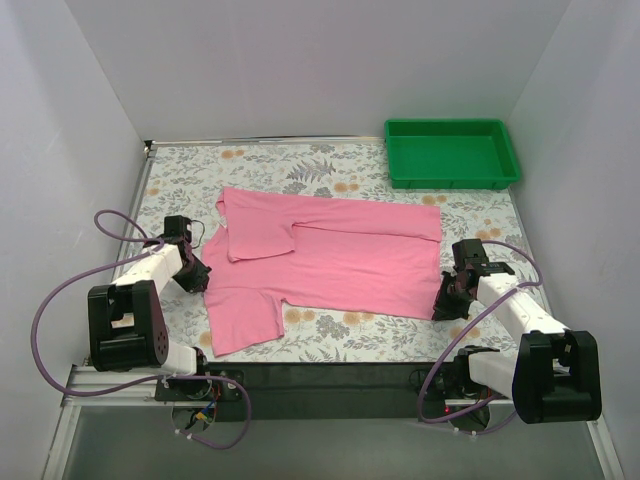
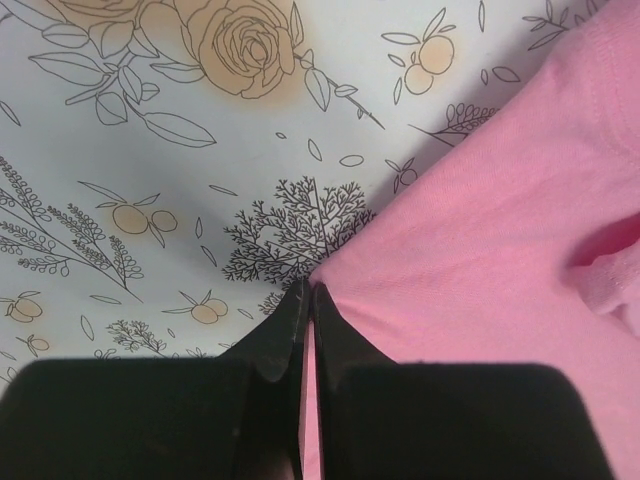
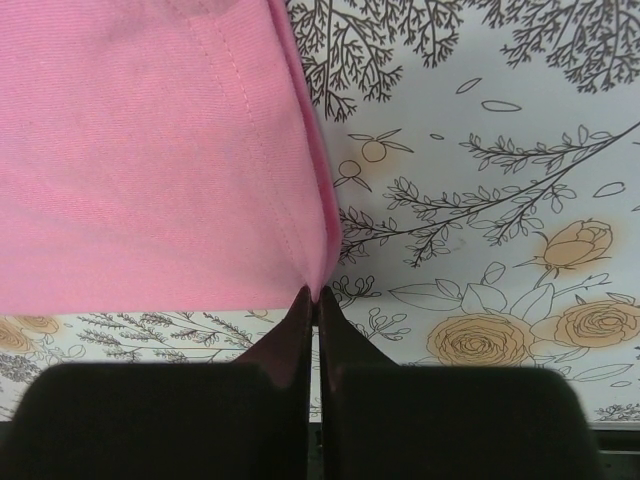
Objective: Fold and stack the t-shirts
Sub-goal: Fold the tshirt
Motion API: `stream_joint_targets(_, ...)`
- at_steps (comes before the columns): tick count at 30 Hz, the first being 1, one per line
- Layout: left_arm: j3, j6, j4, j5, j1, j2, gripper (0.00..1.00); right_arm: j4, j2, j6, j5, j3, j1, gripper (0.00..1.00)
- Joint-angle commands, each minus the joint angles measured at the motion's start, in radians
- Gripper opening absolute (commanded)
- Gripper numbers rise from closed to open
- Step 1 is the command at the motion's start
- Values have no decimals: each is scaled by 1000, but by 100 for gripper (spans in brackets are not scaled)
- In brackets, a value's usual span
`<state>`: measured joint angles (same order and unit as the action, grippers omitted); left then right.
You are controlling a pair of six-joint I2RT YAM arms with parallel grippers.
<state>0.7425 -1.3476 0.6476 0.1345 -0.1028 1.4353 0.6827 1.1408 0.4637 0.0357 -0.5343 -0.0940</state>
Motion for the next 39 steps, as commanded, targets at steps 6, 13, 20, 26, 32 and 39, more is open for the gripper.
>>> stream_joint_targets(6,0,-10,4,-6,3,20,0,67,-10,-43,-31,-38,-6,1)
stream_joint_targets(13,133,-18,115,19,3,22,0,138,-12,-86,-77,-165,-4,1)
stream_joint_targets(20,265,-25,170,-3,3,48,0,144,51,-114,-60,-271,0,1)
stream_joint_targets(26,380,-22,208,-30,3,114,0,144,125,-154,-57,-361,20,1)
stream_joint_targets(32,478,-19,234,-59,3,181,0,146,210,-181,-42,-450,39,1)
stream_joint_targets(39,598,-16,270,-98,3,284,0,141,283,-195,-43,-501,59,1)
